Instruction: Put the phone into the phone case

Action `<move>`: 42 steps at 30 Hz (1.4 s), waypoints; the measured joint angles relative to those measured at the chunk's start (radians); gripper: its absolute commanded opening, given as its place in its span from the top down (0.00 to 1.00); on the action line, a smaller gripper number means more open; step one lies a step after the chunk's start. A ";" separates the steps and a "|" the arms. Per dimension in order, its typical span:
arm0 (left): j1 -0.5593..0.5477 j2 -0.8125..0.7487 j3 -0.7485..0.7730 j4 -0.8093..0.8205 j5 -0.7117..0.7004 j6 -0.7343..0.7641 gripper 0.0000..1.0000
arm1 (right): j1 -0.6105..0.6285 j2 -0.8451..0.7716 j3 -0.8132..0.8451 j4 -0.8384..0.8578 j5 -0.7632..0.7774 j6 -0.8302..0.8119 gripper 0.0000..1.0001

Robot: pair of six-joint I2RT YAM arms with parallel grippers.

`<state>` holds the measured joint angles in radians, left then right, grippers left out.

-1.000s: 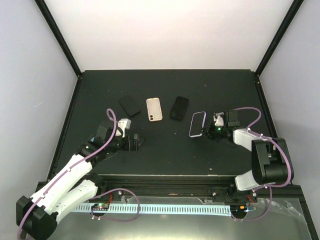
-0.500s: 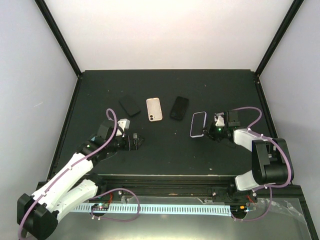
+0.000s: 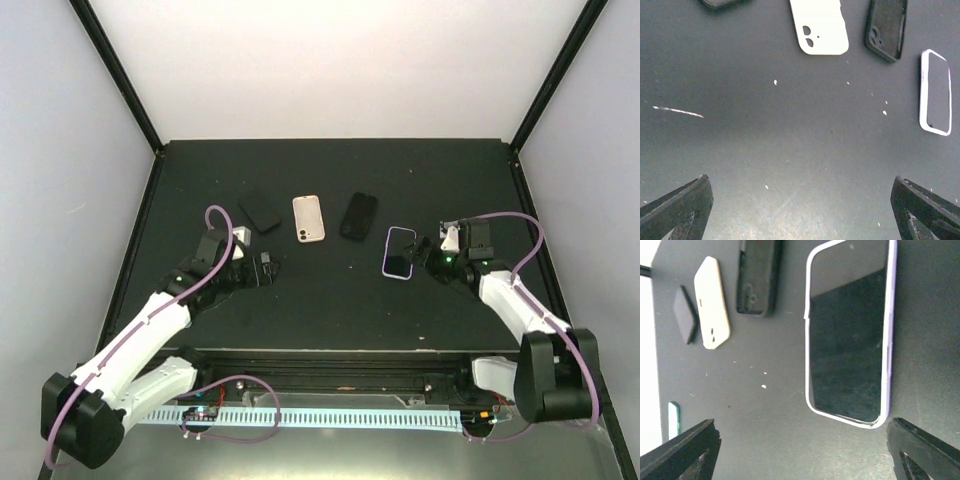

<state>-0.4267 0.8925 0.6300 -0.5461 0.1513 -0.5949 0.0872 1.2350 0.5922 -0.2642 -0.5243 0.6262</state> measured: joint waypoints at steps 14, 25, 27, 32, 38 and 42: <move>0.163 0.383 0.194 0.042 -0.083 0.047 0.01 | 0.024 -0.309 -0.001 -0.099 0.003 -0.050 0.00; 0.212 0.806 0.550 0.068 -0.171 -0.004 0.01 | 0.024 -0.299 0.016 -0.143 -0.050 -0.072 0.00; 0.214 0.885 0.622 0.061 -0.180 -0.019 0.01 | 0.024 -0.308 0.014 -0.140 -0.060 -0.073 0.00; 0.216 1.068 0.779 0.028 -0.191 -0.039 0.01 | 0.024 -0.328 0.011 -0.138 -0.082 -0.079 0.00; 0.216 1.229 0.921 -0.068 -0.204 -0.055 0.01 | 0.024 -0.344 -0.010 -0.118 -0.093 -0.067 0.00; 0.216 1.245 0.940 -0.096 -0.217 -0.061 0.01 | 0.024 -0.344 -0.011 -0.117 -0.104 -0.068 0.00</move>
<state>-0.2104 2.1376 1.5700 -0.6418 -0.0658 -0.6563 0.1116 0.8906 0.5812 -0.3813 -0.6285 0.5583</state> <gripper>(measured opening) 0.989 0.999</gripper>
